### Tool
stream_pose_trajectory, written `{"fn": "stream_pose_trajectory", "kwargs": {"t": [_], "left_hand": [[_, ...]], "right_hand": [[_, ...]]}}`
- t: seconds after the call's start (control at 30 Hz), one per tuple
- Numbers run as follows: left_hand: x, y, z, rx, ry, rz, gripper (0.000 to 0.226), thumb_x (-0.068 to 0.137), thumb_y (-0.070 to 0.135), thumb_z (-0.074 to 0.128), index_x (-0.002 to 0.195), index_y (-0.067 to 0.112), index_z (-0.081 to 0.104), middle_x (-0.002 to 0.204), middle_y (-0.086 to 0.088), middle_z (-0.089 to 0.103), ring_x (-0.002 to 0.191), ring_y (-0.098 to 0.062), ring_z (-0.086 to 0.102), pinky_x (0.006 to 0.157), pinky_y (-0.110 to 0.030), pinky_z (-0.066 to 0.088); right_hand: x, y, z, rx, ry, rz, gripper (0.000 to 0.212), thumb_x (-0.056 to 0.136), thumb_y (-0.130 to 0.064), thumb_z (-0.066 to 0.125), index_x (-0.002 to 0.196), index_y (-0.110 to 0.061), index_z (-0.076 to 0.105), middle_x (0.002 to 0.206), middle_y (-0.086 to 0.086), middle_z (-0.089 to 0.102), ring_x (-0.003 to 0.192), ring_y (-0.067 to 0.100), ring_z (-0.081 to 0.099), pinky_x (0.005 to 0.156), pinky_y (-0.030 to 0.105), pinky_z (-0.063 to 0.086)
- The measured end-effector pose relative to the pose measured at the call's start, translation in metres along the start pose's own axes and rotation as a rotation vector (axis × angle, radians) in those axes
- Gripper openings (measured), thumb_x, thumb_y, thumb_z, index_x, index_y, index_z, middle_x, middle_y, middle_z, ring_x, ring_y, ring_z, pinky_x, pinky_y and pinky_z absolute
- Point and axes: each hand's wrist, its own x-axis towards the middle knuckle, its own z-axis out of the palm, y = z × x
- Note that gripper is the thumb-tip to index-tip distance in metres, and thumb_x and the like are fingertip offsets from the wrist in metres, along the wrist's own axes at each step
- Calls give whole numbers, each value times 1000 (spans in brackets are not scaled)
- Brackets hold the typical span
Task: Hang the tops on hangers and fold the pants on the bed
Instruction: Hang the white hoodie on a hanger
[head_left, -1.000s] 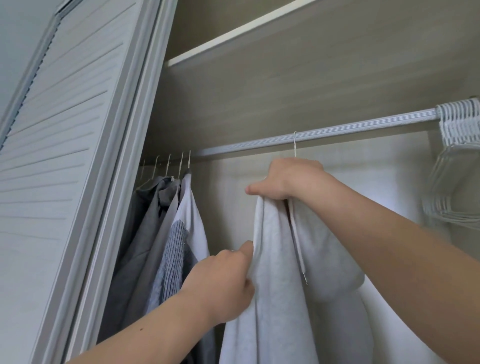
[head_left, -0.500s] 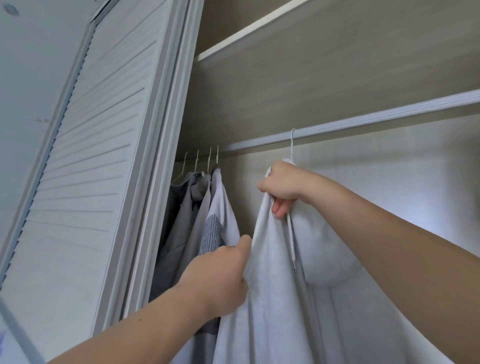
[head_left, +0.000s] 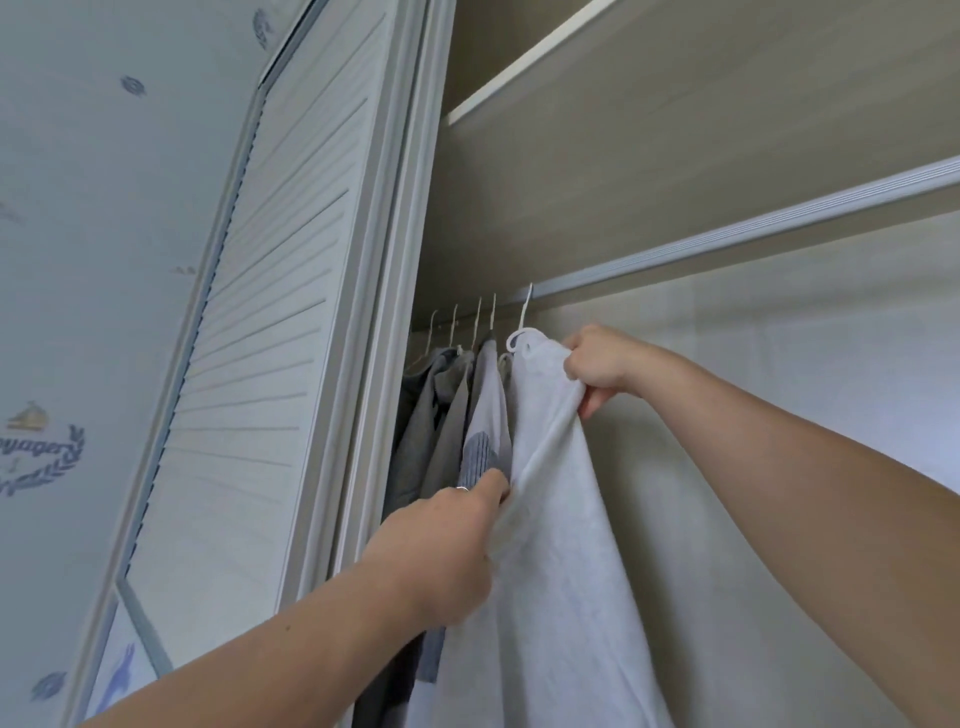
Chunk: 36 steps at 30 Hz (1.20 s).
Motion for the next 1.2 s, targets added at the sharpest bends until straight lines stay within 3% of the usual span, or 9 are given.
{"fn": "stream_pose_trajectory", "kwargs": {"t": [0.27, 0.4, 0.5, 0.57, 0.6, 0.7, 0.83, 1.03, 1.2], "left_hand": [[2, 4, 5, -6, -48, -37, 47, 88, 4, 46, 126, 29, 37, 100, -1, 54, 83, -25, 59, 72, -42, 54], [0, 3, 9, 11, -44, -58, 46, 86, 4, 45, 123, 31, 37, 98, 1, 56, 81, -24, 60, 70, -42, 54], [-4, -2, 9, 38, -17, -71, 40, 89, 10, 46, 121, 33, 36, 98, 3, 56, 82, -24, 59, 68, -38, 51], [-10, -7, 5, 42, 6, -75, 36, 92, 15, 47, 122, 33, 37, 94, 5, 55, 80, -21, 58, 68, -38, 51], [-14, -8, 2, 43, 20, -75, 34, 94, 17, 46, 122, 34, 37, 91, 6, 54, 79, -20, 58, 68, -39, 52], [-30, -13, -9, 46, 65, -76, 25, 97, 20, 43, 119, 31, 40, 88, 7, 50, 80, -21, 58, 68, -38, 52], [-69, -20, -23, 39, 93, -91, 19, 100, 36, 45, 119, 29, 46, 115, 9, 53, 101, -17, 55, 87, -39, 53], [-161, -46, -41, 241, 87, -170, 63, 95, 66, 17, 146, 34, 37, 159, 11, 27, 147, -18, 19, 117, -38, 24], [-269, -70, -60, 273, 62, -267, 77, 92, 71, 7, 157, 33, 21, 169, 6, 2, 155, -21, -9, 125, -46, 4]], "right_hand": [[10, 19, 11, 87, -18, -26, 32, 92, 12, 31, 102, 6, 60, 88, 28, 65, 57, 35, 66, 42, 37, 57], [10, 29, 18, 116, -5, -85, 15, 99, -6, 46, 97, 1, 59, 84, 21, 62, 62, 29, 66, 56, 35, 61], [3, 33, 28, 116, 33, -213, 22, 100, -23, 55, 100, -2, 59, 87, 11, 62, 74, 25, 62, 73, 40, 55], [-8, 36, 36, 106, 17, -276, 23, 100, -30, 56, 118, -15, 57, 108, 7, 65, 97, 25, 64, 93, 43, 51], [-14, 39, 40, 80, 14, -291, 40, 99, -36, 56, 135, -19, 50, 126, 5, 61, 115, 25, 60, 103, 44, 46], [-42, 41, 54, 24, 37, -324, 66, 100, -47, 49, 158, -29, 23, 163, -2, 27, 149, 21, 27, 120, 45, 26], [-92, 35, 78, -44, 26, -374, 64, 103, -51, 38, 159, -40, 9, 168, -11, -2, 154, 12, -5, 123, 41, 7], [-176, 4, 120, -26, -115, -434, 66, 97, -66, 23, 156, -48, -2, 166, -15, -13, 152, 9, -16, 125, 44, -1], [-264, -38, 171, -62, -191, -583, 77, 81, -84, 5, 150, -56, -13, 164, -18, -22, 150, 8, -24, 123, 48, -6]]}}
